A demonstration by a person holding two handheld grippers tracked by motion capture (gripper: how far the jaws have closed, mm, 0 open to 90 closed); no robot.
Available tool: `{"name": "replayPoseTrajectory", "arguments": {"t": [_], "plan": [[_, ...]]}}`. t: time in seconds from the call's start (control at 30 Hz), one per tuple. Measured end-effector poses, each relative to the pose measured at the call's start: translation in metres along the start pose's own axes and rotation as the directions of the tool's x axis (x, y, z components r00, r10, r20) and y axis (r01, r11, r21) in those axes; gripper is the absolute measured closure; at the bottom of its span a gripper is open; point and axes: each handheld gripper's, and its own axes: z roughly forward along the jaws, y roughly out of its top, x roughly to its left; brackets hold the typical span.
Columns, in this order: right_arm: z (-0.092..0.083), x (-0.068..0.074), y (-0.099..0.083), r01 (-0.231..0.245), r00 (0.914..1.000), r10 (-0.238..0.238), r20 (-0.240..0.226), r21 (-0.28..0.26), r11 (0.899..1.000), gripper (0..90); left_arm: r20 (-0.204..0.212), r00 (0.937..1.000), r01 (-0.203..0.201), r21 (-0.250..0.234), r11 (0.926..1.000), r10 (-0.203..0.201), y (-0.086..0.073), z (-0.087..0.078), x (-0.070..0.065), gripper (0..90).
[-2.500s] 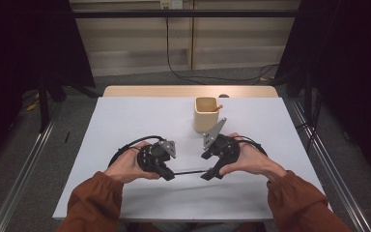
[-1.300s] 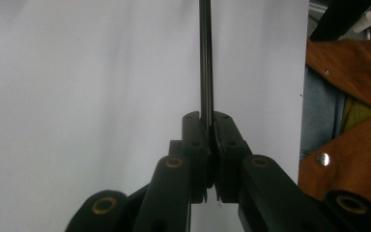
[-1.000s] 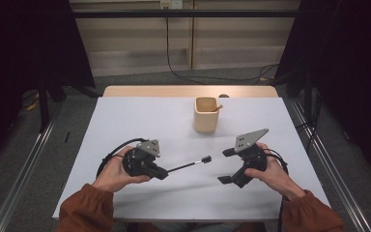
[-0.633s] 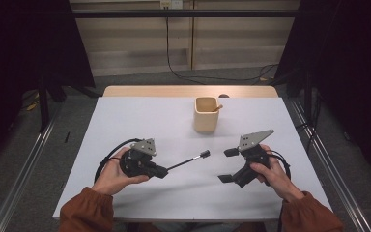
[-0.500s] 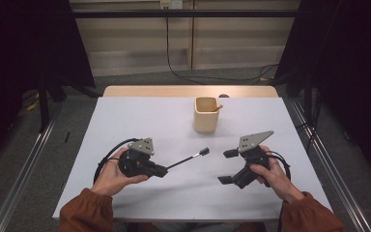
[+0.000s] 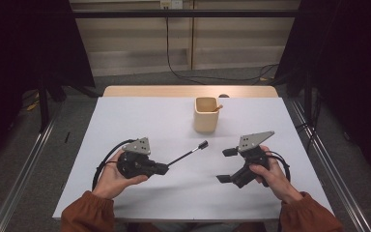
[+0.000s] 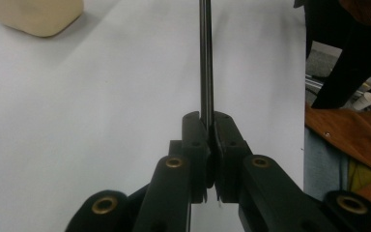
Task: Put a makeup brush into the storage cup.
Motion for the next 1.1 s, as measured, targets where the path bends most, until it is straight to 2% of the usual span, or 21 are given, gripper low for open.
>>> {"name": "replayPoseTrajectory", "arguments": {"t": [0.1,0.4,0.53,0.73,0.9,0.93,1.03,1.1], "plan": [[0.000,0.000,0.000,0.008,0.9999,-0.008,-0.008,0.000,1.000,4.2,0.000,1.0000,0.007,-0.016,0.9998,-0.007,-0.001,0.001,0.000,85.6],[-0.002,0.001,0.001,0.013,0.9999,-0.013,0.012,-0.039,0.999,4.4,-0.006,1.0000,0.007,-0.085,0.9964,-0.007,-0.004,0.002,-0.003,85.6],[-0.003,0.001,0.002,0.019,0.9996,-0.018,0.023,-0.053,0.998,4.4,-0.017,0.9998,0.012,-0.120,0.9927,-0.014,-0.006,0.002,-0.003,85.6],[-0.004,0.002,0.003,0.027,0.9993,-0.025,0.028,-0.082,0.996,4.4,-0.008,0.9996,0.025,-0.157,0.9874,-0.027,-0.008,0.005,-0.003,85.6],[-0.004,0.004,0.004,0.034,0.9991,-0.031,0.027,-0.103,0.994,4.8,-0.024,0.9995,0.014,-0.189,0.9818,-0.019,-0.008,0.008,-0.006,85.4],[-0.004,0.004,0.005,0.034,0.9992,-0.031,0.026,-0.106,0.994,4.9,-0.023,0.9995,0.017,-0.205,0.9786,-0.022,-0.009,0.009,-0.006,85.4],[-0.003,0.005,0.006,0.038,0.9990,-0.035,0.029,-0.116,0.992,5.3,-0.032,0.9994,0.007,-0.213,0.9771,-0.014,-0.010,0.011,-0.005,85.4],[-0.003,0.006,0.007,0.042,0.9982,-0.037,0.047,-0.117,0.992,5.6,-0.039,0.9992,0.003,-0.228,0.9737,-0.012,-0.010,0.011,-0.006,85.3]]}}
